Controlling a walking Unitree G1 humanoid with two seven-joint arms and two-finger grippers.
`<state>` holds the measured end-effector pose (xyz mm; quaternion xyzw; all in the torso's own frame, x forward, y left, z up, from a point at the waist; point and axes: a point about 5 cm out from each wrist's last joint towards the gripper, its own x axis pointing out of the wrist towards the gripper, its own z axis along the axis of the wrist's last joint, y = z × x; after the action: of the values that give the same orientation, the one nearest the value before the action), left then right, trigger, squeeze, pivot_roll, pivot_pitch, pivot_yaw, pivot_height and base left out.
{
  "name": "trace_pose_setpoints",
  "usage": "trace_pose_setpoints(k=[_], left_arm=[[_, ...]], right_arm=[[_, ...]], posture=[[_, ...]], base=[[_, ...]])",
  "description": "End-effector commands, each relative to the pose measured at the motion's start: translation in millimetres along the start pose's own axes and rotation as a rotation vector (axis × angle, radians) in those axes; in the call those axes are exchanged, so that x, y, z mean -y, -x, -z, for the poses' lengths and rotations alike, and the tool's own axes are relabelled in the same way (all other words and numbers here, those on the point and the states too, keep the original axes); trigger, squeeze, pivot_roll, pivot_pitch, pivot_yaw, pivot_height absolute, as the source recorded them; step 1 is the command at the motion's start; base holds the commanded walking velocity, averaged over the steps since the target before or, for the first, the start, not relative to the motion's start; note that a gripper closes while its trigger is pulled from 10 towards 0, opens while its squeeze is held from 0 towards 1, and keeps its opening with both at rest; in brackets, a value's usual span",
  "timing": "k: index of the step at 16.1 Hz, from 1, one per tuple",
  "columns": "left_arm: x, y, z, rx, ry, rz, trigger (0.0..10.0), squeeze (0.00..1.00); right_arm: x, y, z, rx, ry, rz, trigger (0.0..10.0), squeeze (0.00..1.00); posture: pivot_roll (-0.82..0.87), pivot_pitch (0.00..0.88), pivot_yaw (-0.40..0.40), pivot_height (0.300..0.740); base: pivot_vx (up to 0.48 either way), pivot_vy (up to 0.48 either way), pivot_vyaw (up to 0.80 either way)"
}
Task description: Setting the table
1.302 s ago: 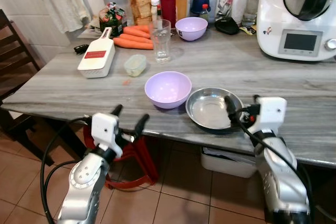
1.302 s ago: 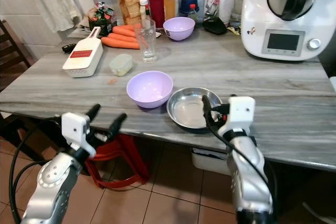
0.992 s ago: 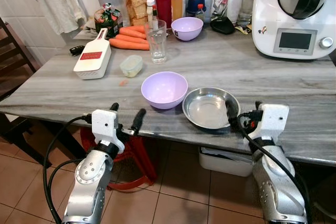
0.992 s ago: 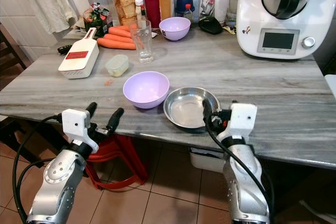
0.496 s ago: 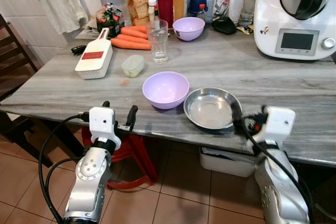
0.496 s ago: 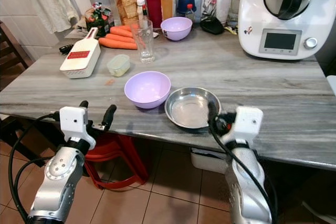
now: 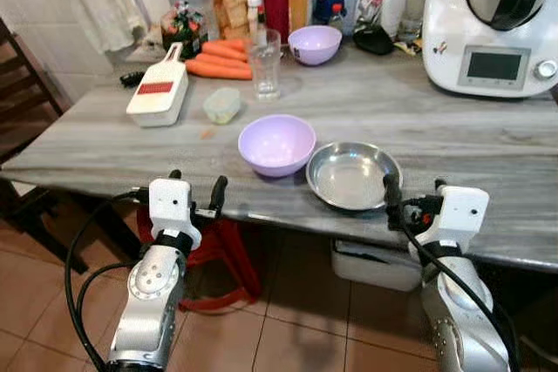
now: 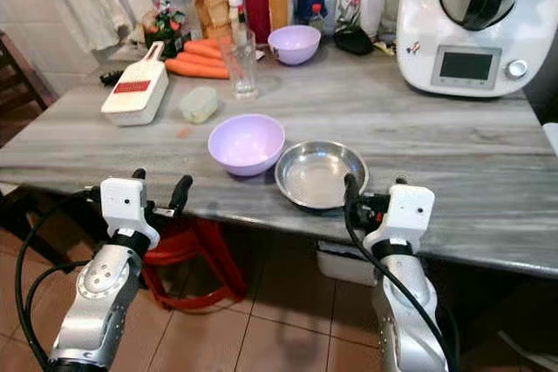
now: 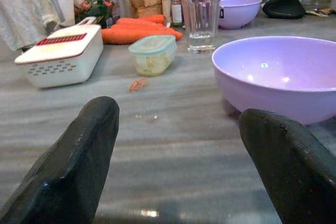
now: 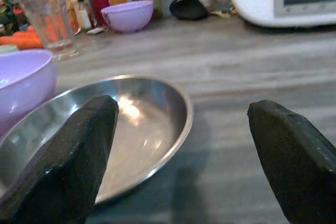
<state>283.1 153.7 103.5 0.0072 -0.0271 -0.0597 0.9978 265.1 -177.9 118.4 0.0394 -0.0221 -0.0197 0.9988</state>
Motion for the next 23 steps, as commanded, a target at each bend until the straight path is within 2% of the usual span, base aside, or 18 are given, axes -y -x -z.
trace_pose_setpoints(k=[1, 15, 23], left_arm=[[-3.1, 0.7, 2.4, -0.017, -0.011, -0.008, 10.0, 0.00], [-2.3, 1.1, 3.3, -0.021, -0.029, 0.005, 10.0, 0.00], [1.6, 0.0, 2.1, -0.006, -0.029, 0.047, 10.0, 0.00]], right_arm=[[-3.7, 1.3, -1.4, -0.001, -0.006, -0.018, 10.0, 0.00], [-3.6, 1.3, 0.2, -0.002, -0.014, -0.016, 10.0, 0.00], [-5.6, -0.2, 0.7, -0.007, -0.017, -0.024, 10.0, 0.00]], posture=[[-0.07, 0.000, 0.113, 0.740], [-0.06, 0.000, 0.119, 0.740], [-0.06, 0.000, 0.120, 0.740]], base=[[-0.277, 0.000, 0.00], [-0.287, 0.000, 0.00], [-0.252, 0.000, 0.00]])
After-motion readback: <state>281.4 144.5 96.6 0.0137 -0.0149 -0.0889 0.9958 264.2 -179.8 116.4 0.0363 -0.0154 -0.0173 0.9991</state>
